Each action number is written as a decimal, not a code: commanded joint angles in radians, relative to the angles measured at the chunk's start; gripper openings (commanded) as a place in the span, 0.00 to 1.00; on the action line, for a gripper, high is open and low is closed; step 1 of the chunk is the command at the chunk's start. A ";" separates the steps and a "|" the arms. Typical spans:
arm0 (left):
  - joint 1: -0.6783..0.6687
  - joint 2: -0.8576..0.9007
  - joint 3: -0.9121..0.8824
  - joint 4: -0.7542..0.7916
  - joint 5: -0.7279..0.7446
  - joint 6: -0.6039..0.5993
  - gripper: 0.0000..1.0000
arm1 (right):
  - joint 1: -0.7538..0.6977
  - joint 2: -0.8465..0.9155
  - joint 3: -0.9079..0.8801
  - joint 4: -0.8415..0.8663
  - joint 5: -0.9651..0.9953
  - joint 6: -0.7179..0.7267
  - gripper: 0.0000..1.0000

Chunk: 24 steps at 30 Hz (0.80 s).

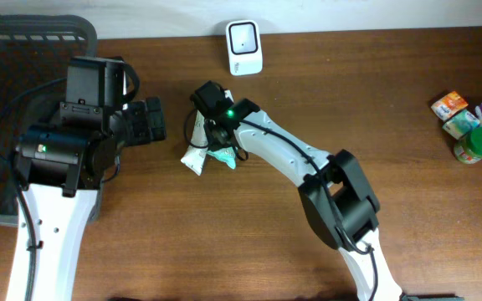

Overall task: Scan the item barcode
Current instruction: 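Reach the right gripper to the mint-green wipes pack and grasp it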

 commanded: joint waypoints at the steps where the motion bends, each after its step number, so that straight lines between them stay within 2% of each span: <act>1: 0.003 0.000 0.001 -0.001 -0.014 0.015 0.99 | -0.004 0.047 -0.004 -0.023 0.052 0.007 0.56; 7: 0.003 0.000 0.001 -0.001 -0.014 0.015 0.99 | -0.004 0.011 -0.002 -0.148 0.290 0.008 0.54; 14: 0.003 0.000 0.001 -0.002 -0.014 0.015 0.99 | 0.014 -0.056 0.031 -0.202 0.279 -0.005 0.56; 17: 0.003 0.000 0.001 -0.002 -0.013 0.015 0.99 | 0.033 -0.054 0.031 -0.177 0.256 -0.051 0.59; 21: 0.003 0.000 0.001 -0.001 -0.014 0.015 0.99 | 0.058 -0.032 0.029 -0.145 0.171 -0.192 0.64; 24: 0.003 0.000 0.001 -0.002 -0.014 0.015 0.99 | 0.062 -0.006 0.029 -0.133 0.205 -0.204 0.68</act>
